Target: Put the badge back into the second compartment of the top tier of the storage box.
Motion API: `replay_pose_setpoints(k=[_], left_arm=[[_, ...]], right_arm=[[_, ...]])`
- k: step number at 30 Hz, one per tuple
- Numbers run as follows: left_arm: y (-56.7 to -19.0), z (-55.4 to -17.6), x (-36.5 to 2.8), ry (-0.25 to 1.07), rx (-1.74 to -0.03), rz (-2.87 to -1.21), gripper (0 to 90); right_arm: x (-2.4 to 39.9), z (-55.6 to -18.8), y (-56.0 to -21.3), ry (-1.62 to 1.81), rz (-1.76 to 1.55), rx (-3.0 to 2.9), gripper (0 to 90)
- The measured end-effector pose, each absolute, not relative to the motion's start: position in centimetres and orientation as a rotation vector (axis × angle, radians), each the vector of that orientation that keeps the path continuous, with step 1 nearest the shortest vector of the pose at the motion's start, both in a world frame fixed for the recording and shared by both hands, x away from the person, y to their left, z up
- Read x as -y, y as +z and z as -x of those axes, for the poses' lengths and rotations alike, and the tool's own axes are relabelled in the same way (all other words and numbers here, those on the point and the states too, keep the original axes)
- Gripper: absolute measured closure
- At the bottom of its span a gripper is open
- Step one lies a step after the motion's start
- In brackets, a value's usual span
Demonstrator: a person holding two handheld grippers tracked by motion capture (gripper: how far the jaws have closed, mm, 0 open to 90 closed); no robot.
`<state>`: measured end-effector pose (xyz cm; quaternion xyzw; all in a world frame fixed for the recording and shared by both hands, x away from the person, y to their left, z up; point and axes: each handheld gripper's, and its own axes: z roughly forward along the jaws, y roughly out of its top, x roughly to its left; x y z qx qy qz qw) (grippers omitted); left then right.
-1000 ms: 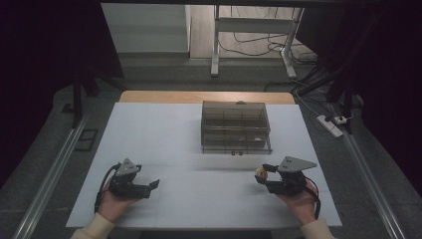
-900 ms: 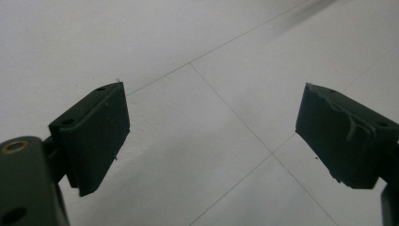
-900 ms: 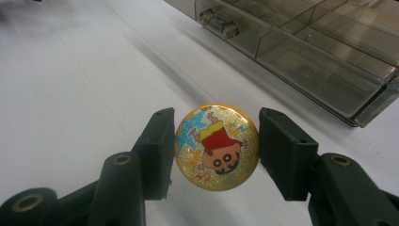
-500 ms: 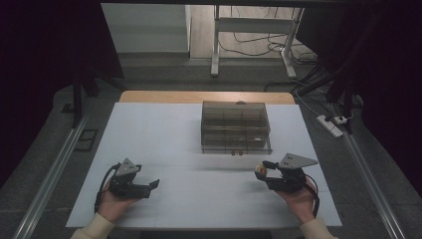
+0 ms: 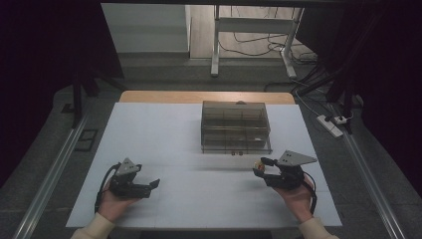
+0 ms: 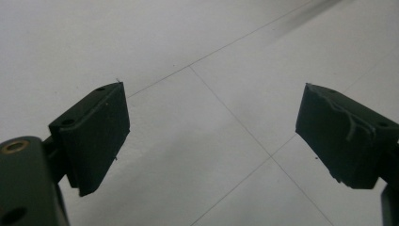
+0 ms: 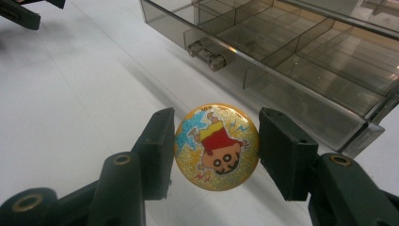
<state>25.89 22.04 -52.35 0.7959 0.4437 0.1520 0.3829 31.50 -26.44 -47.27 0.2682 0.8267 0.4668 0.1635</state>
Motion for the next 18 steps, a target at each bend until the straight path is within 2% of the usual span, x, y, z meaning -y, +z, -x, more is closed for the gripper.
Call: replay_pose_setpoints(k=[18], left_arm=[[-52.3, -25.9, -22.0, 0.388, -1.133, -2.03, 10.2]], right_arm=[[25.2, -31.9, -46.4, 1.337, -0.723, -2.353, 46.7]])
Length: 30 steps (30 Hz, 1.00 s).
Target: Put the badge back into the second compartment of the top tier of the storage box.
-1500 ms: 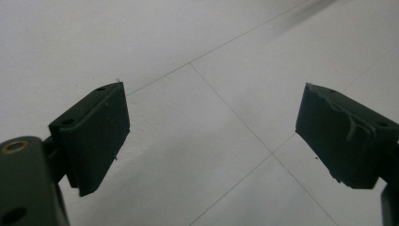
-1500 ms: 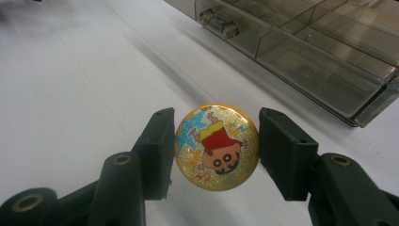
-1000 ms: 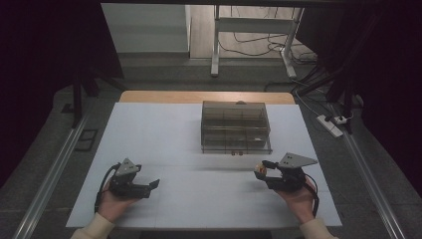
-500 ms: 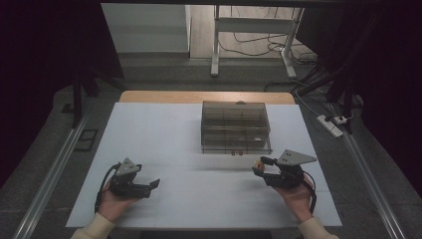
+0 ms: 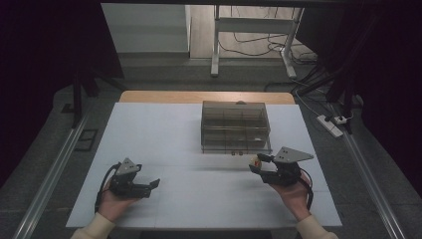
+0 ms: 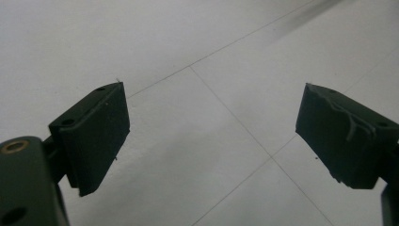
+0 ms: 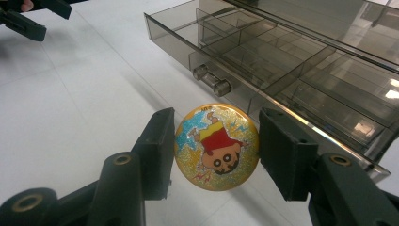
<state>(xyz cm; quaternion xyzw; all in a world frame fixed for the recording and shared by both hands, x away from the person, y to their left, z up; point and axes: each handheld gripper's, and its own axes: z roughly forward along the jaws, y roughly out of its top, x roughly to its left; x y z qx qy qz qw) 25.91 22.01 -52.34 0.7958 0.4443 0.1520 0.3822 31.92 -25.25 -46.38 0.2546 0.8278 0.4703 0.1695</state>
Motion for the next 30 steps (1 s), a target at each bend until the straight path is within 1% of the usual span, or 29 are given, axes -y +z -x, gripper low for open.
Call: replay_pose_setpoints(k=[30], left_arm=[[-52.2, -25.9, -22.1, 0.393, -1.133, -2.025, 10.1]], right_arm=[[23.9, -33.3, -44.7, 1.358, -0.688, -2.319, 46.7]])
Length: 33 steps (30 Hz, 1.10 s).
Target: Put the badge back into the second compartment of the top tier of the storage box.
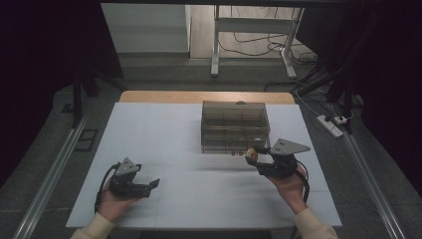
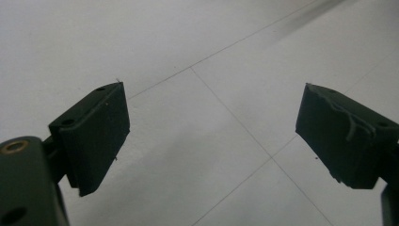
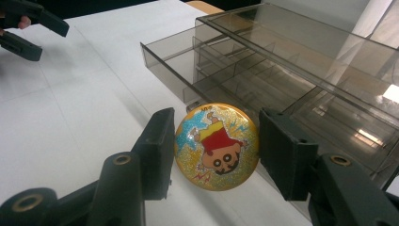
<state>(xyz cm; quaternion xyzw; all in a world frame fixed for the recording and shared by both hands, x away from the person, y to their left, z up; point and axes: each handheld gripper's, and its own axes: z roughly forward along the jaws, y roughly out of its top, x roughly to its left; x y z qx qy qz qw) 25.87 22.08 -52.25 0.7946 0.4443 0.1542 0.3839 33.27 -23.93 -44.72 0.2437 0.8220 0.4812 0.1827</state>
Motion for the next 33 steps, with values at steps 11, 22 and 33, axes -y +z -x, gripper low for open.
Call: replay_pose_setpoints(k=[11, 22, 33], left_arm=[[-52.2, -25.9, -22.1, 0.393, -1.133, -2.023, 10.2], [-52.3, -25.9, -22.1, 0.393, -1.132, -2.025, 10.2], [-52.2, -25.9, -22.1, 0.394, -1.129, -2.025, 10.2]], right_arm=[[23.4, -34.1, -44.1, 1.355, -0.682, -2.316, 46.7], [22.8, -35.0, -43.3, 1.359, -0.676, -2.303, 46.7], [22.4, -36.6, -43.1, 1.338, -0.699, -2.296, 46.6]])
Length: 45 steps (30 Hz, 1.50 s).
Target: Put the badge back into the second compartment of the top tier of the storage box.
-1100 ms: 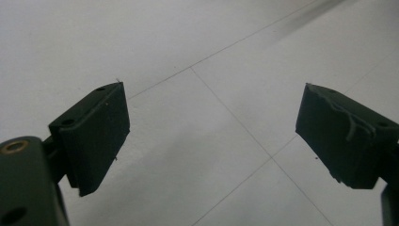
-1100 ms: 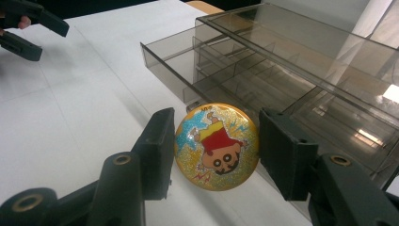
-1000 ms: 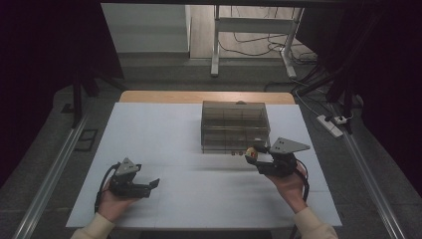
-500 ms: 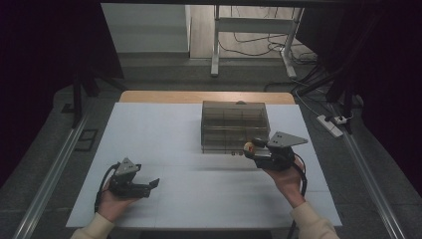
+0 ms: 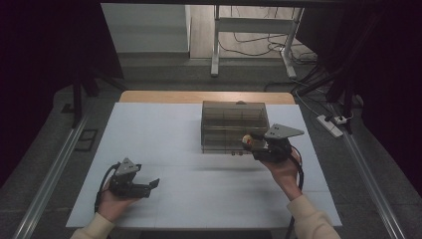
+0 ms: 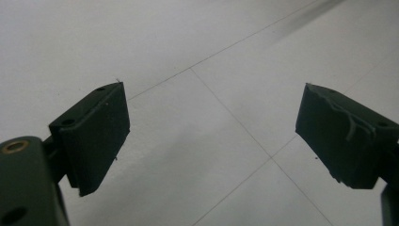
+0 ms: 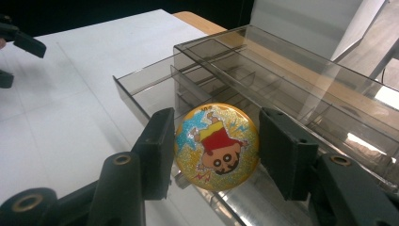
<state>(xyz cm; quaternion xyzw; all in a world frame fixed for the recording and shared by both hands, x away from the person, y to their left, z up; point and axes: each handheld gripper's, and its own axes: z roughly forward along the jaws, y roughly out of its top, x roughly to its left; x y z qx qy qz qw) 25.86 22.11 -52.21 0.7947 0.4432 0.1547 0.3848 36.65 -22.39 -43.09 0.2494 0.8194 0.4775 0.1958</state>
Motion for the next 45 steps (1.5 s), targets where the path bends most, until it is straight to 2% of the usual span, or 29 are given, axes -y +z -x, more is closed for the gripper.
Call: replay_pose_setpoints(k=[45], left_arm=[[-52.2, -25.8, -22.3, 0.397, -1.129, -2.026, 10.3]], right_arm=[[18.4, -40.2, -43.7, 1.294, -0.714, -2.384, 46.3]])
